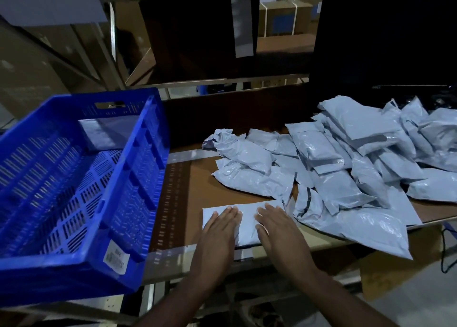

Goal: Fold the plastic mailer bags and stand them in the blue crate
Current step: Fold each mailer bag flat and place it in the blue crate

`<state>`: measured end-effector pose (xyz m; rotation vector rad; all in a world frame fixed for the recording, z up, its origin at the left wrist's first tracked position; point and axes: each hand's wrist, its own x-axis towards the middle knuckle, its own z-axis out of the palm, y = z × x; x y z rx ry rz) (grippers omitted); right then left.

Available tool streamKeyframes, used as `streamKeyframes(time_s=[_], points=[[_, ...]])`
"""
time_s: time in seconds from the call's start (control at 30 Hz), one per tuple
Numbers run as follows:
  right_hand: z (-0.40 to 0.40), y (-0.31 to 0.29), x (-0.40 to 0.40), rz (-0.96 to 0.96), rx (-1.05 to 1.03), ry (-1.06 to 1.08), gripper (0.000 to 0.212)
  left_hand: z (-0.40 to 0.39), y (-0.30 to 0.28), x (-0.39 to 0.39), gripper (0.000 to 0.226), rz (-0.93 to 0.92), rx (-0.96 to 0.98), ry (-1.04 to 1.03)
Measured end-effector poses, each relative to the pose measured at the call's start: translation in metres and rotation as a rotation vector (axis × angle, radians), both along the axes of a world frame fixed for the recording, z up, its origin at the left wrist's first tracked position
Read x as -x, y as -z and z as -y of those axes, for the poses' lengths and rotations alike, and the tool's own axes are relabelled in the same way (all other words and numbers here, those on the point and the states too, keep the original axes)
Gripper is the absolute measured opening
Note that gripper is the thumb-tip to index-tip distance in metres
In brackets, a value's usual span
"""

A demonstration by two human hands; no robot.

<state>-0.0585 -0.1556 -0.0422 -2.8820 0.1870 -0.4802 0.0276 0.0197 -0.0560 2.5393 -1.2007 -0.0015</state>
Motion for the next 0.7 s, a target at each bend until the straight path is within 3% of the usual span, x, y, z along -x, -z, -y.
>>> streamKeyframes(time_s=[0.17, 0.3, 0.47, 0.7], points=[[0.003, -0.02, -0.024, 0.012, -0.059, -0.056, 0.015, 0.008, -0.025, -0.006, 0.045, 0.022, 0.171, -0.137], [-0.012, 0.0, -0.028, 0.056, -0.079, -0.055, 0.031, 0.012, -0.02, -0.002, 0.062, -0.009, 0.099, -0.101], [-0.015, 0.026, -0.017, -0.012, -0.021, -0.104, 0.062, 0.009, -0.007, 0.005, 0.055, -0.004, -0.011, -0.085], [-0.014, 0.019, -0.014, -0.177, -0.042, -0.09, 0.068, 0.008, -0.003, 0.007, 0.051, 0.075, -0.005, -0.082]])
